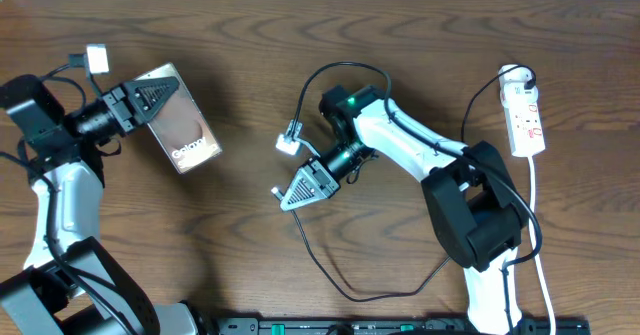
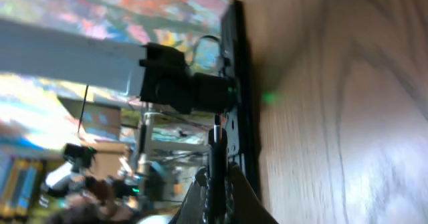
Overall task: Plug charger to phone and switch on socket
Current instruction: 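Bring the plug to the bottom port of the held phone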
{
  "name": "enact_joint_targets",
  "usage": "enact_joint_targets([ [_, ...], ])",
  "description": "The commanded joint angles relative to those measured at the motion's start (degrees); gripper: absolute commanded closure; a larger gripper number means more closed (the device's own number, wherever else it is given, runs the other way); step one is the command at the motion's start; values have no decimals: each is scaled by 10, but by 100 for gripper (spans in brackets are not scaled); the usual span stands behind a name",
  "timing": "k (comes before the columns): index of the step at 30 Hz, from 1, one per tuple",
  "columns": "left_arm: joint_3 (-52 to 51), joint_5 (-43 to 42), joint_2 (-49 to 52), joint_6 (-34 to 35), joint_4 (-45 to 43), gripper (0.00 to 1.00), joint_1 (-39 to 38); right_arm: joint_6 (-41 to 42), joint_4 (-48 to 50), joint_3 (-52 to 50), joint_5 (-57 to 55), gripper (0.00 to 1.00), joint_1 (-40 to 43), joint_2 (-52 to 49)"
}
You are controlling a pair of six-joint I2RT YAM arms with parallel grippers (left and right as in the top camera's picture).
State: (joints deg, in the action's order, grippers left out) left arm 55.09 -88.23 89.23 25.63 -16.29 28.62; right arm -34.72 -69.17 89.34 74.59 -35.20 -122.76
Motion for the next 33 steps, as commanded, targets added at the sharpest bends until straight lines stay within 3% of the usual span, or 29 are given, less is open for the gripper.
enact_joint_targets([
  [1,3,-18,-8,1,-1,93,-27,-160,4,9,78,99,-28,-6],
  [5,3,-17,-8,1,-3,92,-50,-171,51,9,149,99,-32,-6],
  [16,3,13,-9,38,-34,93,-61,59,239,9,148,99,-8,-6],
  [21,3,40,-9,141,-139,93,-71,212,372,9,115,99,-7,-6],
  [28,3,99,-9,280,-277,93,-89,308,489,9,109,99,-6,-7],
  [33,3,130,-9,400,-301,93,-89,375,574,9,108,99,-6,-6],
])
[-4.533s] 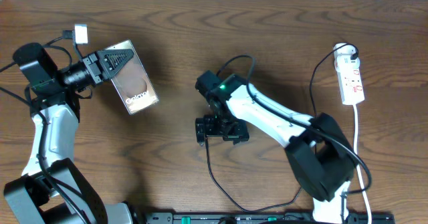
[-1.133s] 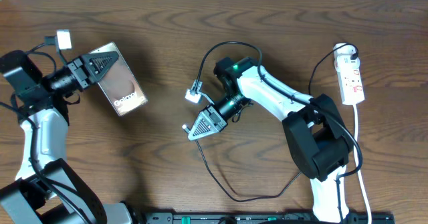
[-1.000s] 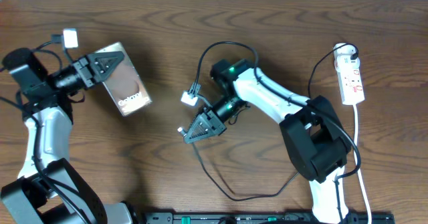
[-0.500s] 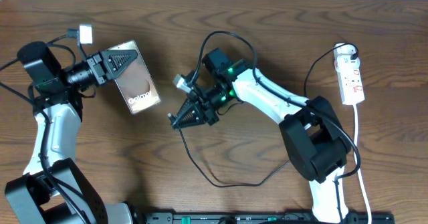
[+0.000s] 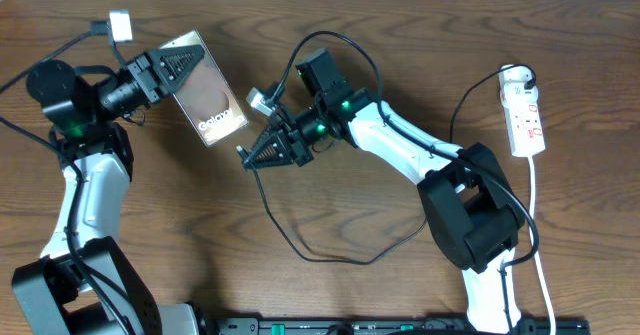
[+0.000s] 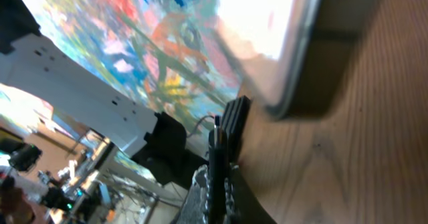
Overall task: Plug charger to phone and switch on socket
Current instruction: 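Bring the plug to the bottom port of the held phone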
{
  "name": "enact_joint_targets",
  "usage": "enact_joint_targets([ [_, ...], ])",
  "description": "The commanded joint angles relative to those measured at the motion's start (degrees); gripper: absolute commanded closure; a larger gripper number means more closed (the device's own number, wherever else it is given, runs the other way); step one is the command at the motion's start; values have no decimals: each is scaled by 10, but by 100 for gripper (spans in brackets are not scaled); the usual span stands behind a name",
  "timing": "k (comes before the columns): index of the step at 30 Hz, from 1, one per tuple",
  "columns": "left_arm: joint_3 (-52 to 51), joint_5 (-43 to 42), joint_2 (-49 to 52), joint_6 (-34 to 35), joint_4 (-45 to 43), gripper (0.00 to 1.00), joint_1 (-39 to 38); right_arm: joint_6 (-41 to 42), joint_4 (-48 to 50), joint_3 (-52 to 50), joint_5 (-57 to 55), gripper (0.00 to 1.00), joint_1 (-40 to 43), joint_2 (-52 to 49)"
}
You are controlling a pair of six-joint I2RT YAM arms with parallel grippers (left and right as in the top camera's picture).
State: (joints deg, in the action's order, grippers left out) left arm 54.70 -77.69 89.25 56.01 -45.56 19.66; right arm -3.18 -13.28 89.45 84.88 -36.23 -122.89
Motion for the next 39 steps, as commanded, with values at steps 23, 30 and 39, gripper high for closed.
enact_joint_targets([
  [23,7,38,7,82,-8,93,9,125,122,8,32,99,13,-5],
  [30,7,38,7,82,-8,92,9,139,163,8,38,99,12,-5],
  [39,7,38,7,82,-8,93,9,139,165,8,38,99,11,-5],
])
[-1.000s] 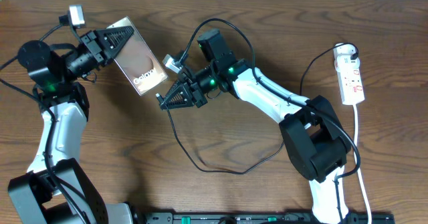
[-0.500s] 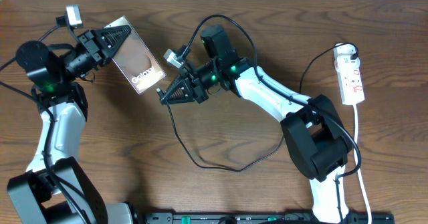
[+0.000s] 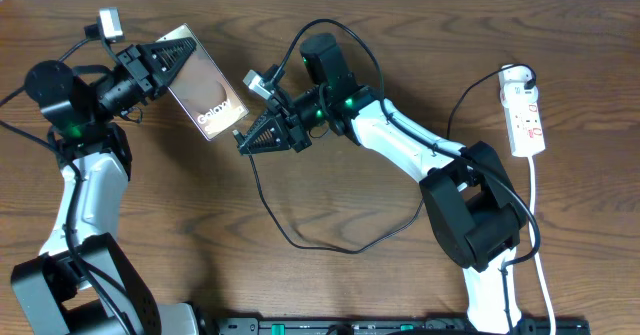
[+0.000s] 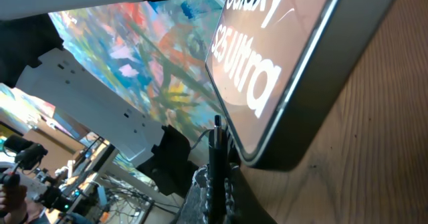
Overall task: Plug charger to phone and switch on socket
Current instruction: 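Bring the plug to the bottom port of the held phone, then push the plug into the phone's charging port with the right gripper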
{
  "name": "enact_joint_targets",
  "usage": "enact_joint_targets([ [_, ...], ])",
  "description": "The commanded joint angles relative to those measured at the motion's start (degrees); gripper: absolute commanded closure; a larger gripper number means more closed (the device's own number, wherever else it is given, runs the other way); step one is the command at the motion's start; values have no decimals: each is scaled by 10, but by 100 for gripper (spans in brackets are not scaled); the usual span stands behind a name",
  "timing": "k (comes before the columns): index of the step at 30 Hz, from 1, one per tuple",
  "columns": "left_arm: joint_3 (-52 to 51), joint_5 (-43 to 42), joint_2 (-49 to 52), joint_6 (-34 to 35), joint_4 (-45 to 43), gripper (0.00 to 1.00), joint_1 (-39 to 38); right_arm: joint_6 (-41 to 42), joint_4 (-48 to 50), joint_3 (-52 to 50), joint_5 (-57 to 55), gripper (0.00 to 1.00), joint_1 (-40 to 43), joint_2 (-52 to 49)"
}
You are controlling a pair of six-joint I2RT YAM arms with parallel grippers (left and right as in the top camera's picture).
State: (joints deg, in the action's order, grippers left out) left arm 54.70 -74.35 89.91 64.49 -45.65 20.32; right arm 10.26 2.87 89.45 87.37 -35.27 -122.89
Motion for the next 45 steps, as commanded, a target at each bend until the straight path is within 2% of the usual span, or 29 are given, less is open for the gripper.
enact_joint_targets([
  [1,7,4,0,-3,-7,93,2,5,4,8,13,99,1,-5],
  [33,7,-13,0,-4,-7,93,-15,19,19,8,-2,99,-1,-5],
  [45,7,-45,0,-31,-7,92,-15,30,21,8,-13,99,-1,-5],
])
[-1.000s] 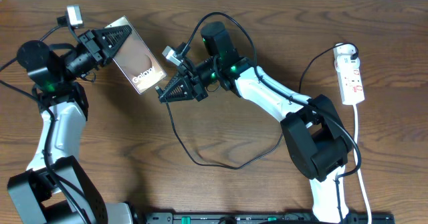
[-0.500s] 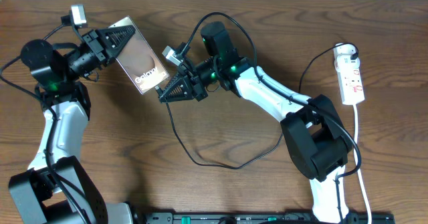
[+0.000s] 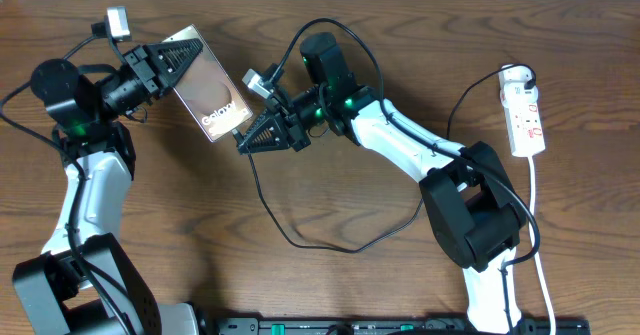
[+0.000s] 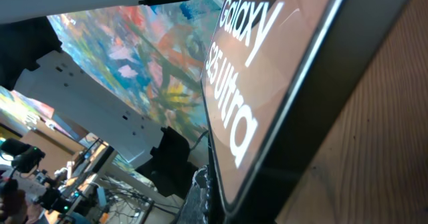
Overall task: Plug charger to phone and switch on socket
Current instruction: 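Push the plug into the phone's charging port with the right gripper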
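My left gripper (image 3: pixel 178 61) is shut on the top end of the phone (image 3: pixel 212 97) and holds it tilted above the back left of the table. The screen, reading "Galaxy S25 Ultra", fills the right wrist view as the phone (image 4: pixel 267 83). My right gripper (image 3: pixel 244 141) is shut on the black charger cable's plug, right at the phone's lower edge. In the right wrist view the gripper (image 4: pixel 208 196) shows, but the phone's edge hides the plug tip. Whether it sits in the port cannot be told. The white socket strip (image 3: pixel 526 113) lies at the far right.
The black charger cable (image 3: pixel 300 243) hangs from my right gripper, loops over the middle of the table and runs up to the strip's far end. A white lead (image 3: pixel 537 225) runs from the strip to the front edge. A black rail (image 3: pixel 400 325) lines the front.
The phone has shifted slightly toward my right gripper. In the right wrist view it looms larger and now covers the plug tip that stood out before its edge.
At first my left gripper held the phone at the far left and my right gripper held the plug mid-table, well apart. Then both were further back and close together. After that the plug tip stood at the phone's lower edge, and now the edge hides it.
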{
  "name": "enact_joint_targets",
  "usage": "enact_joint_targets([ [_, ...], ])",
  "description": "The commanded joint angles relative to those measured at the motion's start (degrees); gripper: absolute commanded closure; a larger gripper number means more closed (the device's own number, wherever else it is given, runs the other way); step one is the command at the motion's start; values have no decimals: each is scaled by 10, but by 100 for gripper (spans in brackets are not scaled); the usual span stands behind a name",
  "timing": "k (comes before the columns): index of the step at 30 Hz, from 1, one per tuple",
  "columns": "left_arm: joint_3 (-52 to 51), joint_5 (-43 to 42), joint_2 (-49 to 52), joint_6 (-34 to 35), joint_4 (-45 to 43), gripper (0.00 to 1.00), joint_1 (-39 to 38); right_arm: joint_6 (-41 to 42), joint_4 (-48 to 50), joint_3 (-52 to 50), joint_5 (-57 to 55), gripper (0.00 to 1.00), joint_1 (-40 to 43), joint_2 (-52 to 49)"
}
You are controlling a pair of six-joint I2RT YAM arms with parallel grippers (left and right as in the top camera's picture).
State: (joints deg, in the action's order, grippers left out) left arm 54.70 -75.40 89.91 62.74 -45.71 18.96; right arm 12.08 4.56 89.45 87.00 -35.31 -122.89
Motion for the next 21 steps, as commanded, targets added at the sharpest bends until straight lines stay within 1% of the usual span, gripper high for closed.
enact_joint_targets([
  [1,7,-36,0,-14,-7,93,-2,12,5,8,-10,99,0,-5],
  [5,7,-37,0,-14,-7,92,-2,13,6,8,-11,99,0,-5],
  [9,7,-37,0,-14,-7,92,-2,32,7,8,-26,99,0,-5],
  [21,7,-41,0,-14,-7,92,-2,122,70,8,-47,99,0,-5],
])
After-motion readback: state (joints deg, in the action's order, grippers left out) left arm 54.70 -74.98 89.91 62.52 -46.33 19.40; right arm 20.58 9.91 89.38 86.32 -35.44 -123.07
